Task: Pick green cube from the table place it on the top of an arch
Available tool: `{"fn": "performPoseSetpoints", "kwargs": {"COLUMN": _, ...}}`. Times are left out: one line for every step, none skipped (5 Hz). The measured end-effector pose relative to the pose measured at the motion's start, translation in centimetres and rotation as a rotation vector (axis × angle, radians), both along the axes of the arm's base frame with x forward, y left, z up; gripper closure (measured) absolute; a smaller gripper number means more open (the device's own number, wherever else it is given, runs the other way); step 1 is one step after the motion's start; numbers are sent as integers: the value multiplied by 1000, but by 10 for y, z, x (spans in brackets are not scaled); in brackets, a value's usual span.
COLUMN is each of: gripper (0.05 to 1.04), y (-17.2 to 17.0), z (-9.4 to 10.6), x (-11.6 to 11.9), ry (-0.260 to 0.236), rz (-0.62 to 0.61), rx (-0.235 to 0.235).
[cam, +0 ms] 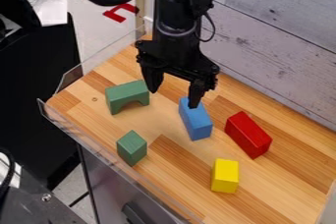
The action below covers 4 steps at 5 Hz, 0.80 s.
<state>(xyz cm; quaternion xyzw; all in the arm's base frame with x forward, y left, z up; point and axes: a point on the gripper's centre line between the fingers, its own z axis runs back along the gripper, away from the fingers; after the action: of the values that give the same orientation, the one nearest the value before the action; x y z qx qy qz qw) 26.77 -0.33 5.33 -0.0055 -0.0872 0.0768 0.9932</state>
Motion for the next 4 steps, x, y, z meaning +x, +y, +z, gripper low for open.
{"fn": "performPoseSetpoints", "kwargs": {"gripper": 85, "y": 0, "z": -7, "x": -5, "ry": 29, "rz": 2, "rx": 0}}
{"fn": "performPoseSetpoints", "kwargs": {"gripper": 85, "y": 10, "z": -11, "x": -20, "ry": 21, "rz": 30, "rx": 24}}
{"fn": "performPoseSetpoints", "kwargs": {"gripper": 85, "y": 21, "z": -12, "x": -32, "ry": 18, "rz": 85, "rx": 20}}
{"fn": "performPoseSetpoints", "kwargs": {"gripper": 85, "y": 35, "z": -17, "x": -49, "ry": 31, "rz": 159, "rx": 17}}
